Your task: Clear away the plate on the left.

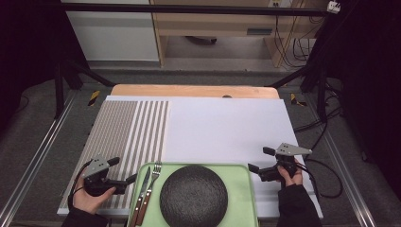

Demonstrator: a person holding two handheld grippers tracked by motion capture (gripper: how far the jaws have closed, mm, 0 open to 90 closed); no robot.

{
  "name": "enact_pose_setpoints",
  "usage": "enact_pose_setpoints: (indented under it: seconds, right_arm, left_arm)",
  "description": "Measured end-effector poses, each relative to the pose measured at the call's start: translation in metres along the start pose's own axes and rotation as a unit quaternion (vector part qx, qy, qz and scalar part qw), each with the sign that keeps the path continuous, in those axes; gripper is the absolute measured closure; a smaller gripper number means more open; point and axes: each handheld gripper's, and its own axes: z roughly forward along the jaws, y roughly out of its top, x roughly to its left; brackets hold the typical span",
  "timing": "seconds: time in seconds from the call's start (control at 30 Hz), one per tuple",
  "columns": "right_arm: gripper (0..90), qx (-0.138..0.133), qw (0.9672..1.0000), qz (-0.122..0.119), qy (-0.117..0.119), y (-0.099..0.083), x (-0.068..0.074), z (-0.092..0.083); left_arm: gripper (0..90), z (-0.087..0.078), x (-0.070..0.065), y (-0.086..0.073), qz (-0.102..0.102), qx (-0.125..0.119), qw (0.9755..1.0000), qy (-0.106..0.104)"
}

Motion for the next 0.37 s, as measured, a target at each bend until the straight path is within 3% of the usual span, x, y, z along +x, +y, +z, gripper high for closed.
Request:
enact_pose_setpoints:
  seconds: [0.37]
  right_arm:
    - [0.2,0.003,1.0,0.0,0.001,0.0,0.0,0.002]
  left_arm:
    - [4.0,-0.001,0.017,-0.01,-0.018,0.006,0.9997,0.016]
